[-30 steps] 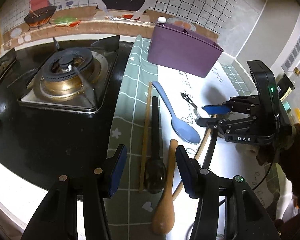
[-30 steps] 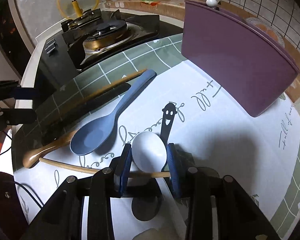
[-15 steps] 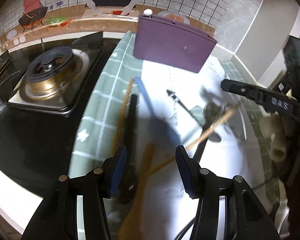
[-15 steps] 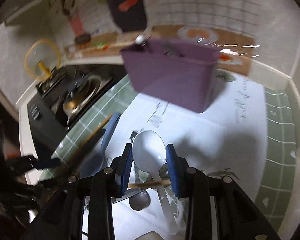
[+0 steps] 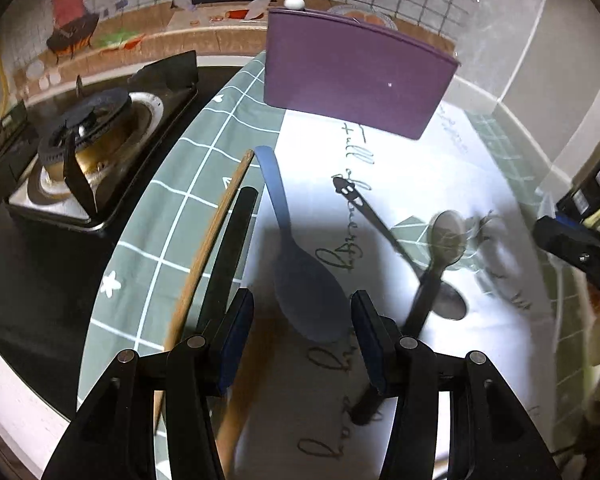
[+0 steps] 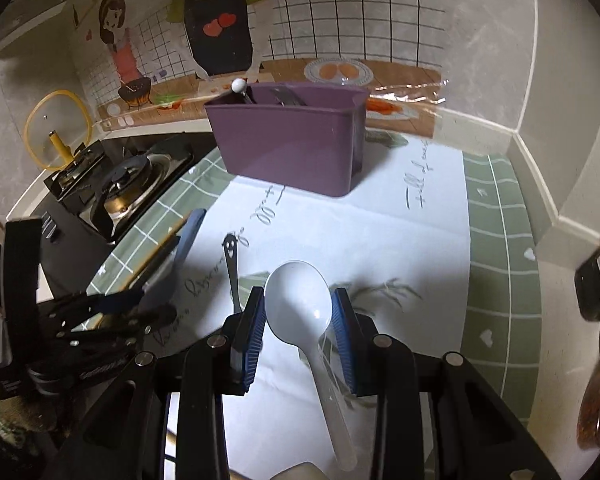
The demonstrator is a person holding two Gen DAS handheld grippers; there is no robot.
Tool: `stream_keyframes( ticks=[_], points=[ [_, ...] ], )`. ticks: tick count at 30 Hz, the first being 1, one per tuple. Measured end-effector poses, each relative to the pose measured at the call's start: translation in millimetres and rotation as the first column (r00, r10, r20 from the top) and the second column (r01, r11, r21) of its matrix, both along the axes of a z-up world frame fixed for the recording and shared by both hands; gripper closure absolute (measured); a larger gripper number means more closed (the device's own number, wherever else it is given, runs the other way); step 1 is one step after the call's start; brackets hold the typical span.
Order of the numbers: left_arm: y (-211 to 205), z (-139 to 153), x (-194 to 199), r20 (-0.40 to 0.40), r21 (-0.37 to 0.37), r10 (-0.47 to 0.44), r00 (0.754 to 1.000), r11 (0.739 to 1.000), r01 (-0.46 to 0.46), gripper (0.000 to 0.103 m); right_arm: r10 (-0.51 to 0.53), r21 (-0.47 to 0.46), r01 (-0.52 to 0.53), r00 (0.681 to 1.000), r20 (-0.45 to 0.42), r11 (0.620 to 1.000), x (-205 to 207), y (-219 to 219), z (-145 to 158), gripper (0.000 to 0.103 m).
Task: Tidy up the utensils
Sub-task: 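Grasp the white plastic spoon with the right tool while the left tool grasps the blue spoon, then lower the white spoon into the holder with the right tool while the left releases the blue spoon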
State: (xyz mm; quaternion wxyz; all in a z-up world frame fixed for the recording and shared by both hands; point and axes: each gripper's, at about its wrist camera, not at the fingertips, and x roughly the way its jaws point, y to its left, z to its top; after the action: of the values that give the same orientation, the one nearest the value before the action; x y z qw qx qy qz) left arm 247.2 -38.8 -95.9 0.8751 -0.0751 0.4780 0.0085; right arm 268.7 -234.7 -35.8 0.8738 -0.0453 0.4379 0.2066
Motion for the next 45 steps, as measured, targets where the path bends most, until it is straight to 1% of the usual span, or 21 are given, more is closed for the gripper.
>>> stream_keyframes(
  ticks=[2,3,4,6,9,12,14,16,19,21,25,29,32,35,38,39,43,44,45],
  points=[
    [0,0,0,0.002,0.022,-0.005,1.0,1.0,0.005,0.055,-0.003,-0.002,0.003,1.0,-0.003,1.0,-1,0,-2,0.072],
    [2,1,0,0.003,0.026,0.0,1.0,1.0,-0.001,0.063,-0.002,-0.001,0.002,1.0,-0.003,1.0,-2,1,-3,0.072],
    [4,2,0,0.008,0.031,0.005,1.0,1.0,-0.005,0.067,-0.001,0.0,0.001,1.0,-0.003,1.0,-3,2,-3,0.072],
    [8,3,-1,0.019,0.033,0.001,1.0,0.999,-0.001,0.067,-0.002,0.006,0.002,1.0,0.001,1.0,-3,4,-2,0.072],
    [15,16,-10,0.075,0.023,-0.024,0.997,1.0,0.022,0.067,0.002,0.01,-0.002,1.0,0.021,1.0,-5,9,3,0.072],
    [21,41,-20,0.154,0.049,-0.054,0.987,0.998,0.047,0.067,0.006,0.023,-0.007,0.999,0.047,1.0,-7,10,11,0.072],
    [23,61,-25,0.212,0.082,-0.08,0.974,0.995,0.064,0.067,0.008,0.039,-0.011,0.998,0.064,0.999,-7,10,17,0.072],
    [25,80,-25,0.25,0.104,-0.096,0.964,0.992,0.072,0.068,0.012,0.058,-0.016,0.997,0.07,0.998,-5,10,23,0.072],
    [33,99,-19,0.269,0.079,-0.094,0.958,0.994,0.076,0.068,0.013,0.077,-0.018,0.997,0.071,0.997,0,11,28,0.072],
    [36,105,-15,0.278,0.078,-0.091,0.956,0.994,0.072,0.068,0.014,0.084,-0.019,0.997,0.071,0.996,4,12,30,0.072],
    [41,108,-9,0.266,0.043,-0.075,0.961,0.997,0.066,0.068,0.021,0.089,-0.027,0.997,0.074,0.996,6,15,33,0.072],
    [42,109,-7,0.264,0.044,-0.079,0.961,0.997,0.07,0.068,0.026,0.097,-0.033,0.997,0.072,0.995,8,17,34,0.072],
    [39,115,-8,0.267,0.04,-0.086,0.96,0.996,0.078,0.068,0.024,0.129,-0.032,0.998,0.063,0.991,12,13,35,0.072],
    [37,131,-5,0.291,0.047,-0.091,0.952,0.996,0.081,0.068,0.019,0.184,-0.031,0.998,0.064,0.983,17,7,41,0.072],
    [38,158,1,0.339,0.051,-0.093,0.936,0.995,0.08,0.069,0.008,0.257,-0.029,0.997,0.082,0.966,24,-2,61,0.072],
    [39,171,4,0.359,0.044,-0.097,0.928,0.995,0.087,0.069,0.007,0.281,-0.035,0.995,0.101,0.959,27,-5,74,0.072],
    [42,239,26,0.465,0.02,-0.117,0.878,0.992,0.121,0.069,-0.026,0.304,-0.037,0.979,0.201,0.952,47,-7,137,0.072],
    [44,255,33,0.486,0.003,-0.118,0.866,0.991,0.133,0.069,-0.036,0.336,-0.046,0.971,0.235,0.941,56,-8,161,0.072],
    [45,269,42,0.5,-0.011,-0.125,0.857,0.989,0.151,0.069,-0.044,0.361,-0.057,0.963,0.265,0.931,62,-9,177,0.072]
  ],
)
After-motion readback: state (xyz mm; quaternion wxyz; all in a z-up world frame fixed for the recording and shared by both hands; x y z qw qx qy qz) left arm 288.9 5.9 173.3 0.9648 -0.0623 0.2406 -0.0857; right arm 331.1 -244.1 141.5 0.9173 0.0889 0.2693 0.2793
